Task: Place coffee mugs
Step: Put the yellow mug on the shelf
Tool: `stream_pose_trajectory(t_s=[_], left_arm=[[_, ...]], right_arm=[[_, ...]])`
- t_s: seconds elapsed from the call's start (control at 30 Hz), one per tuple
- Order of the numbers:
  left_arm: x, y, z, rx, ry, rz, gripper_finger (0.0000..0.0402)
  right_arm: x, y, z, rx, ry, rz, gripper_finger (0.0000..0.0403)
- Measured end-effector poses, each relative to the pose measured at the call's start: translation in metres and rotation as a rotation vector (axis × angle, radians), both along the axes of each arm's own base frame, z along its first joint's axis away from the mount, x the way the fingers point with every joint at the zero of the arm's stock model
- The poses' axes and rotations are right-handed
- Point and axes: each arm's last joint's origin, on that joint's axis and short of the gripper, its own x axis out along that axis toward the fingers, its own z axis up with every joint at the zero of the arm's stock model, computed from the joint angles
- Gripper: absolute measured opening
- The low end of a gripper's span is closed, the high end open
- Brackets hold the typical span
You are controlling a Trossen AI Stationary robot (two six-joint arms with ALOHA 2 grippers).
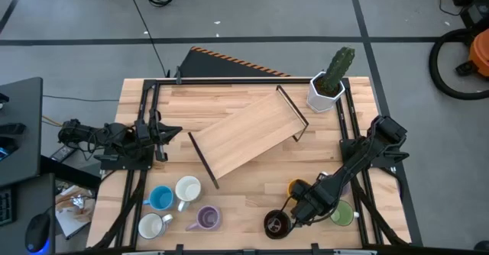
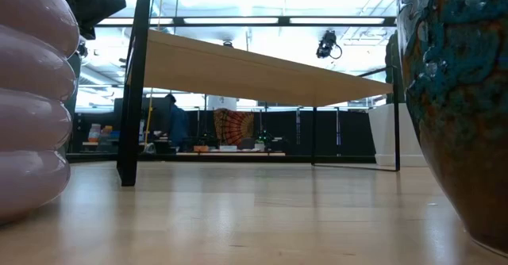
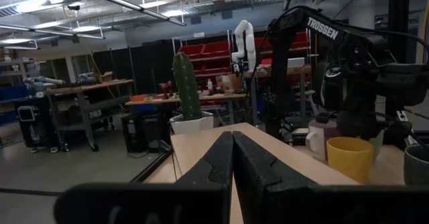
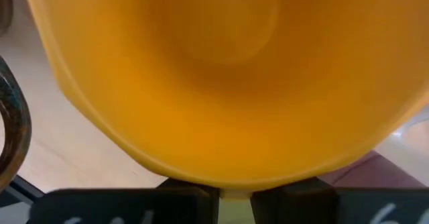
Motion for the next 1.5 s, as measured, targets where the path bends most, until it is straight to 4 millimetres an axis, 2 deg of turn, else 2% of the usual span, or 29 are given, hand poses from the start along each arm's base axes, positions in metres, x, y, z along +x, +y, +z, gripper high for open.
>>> stream_pose_trajectory(t_s=[0.2, 0.4, 0.8, 1.1, 1.27, 1.5], left_arm=[[0.000, 0.000, 0.000, 0.000, 0.001, 0.000, 0.0016], [0.000, 0.000, -0.001, 0.002, 0.014, -0.001, 0.0016], [0.001, 0.000, -0.002, -0.055, 0.010, -0.014, 0.0016], [0.001, 0.000, -0.005, -0.063, 0.031, -0.016, 0.0016], [0.001, 0.000, -0.005, -0.078, 0.028, -0.019, 0.0016], [0.001, 0.000, -0.006, -0.104, 0.031, -0.024, 0.0016]], right_arm=[[0.000, -0.004, 0.002, -0.028, -0.013, 0.006, 0.0056], [-0.002, -0.021, 0.020, -0.053, -0.025, -0.007, 0.0056], [-0.005, -0.077, 0.078, 0.025, -0.128, -0.115, 0.0056], [-0.004, -0.104, 0.135, -0.042, -0.140, -0.098, 0.0056], [0.000, -0.127, 0.160, -0.063, -0.172, -0.209, 0.0056], [0.009, -0.163, 0.174, -0.024, -0.200, -0.344, 0.0056]])
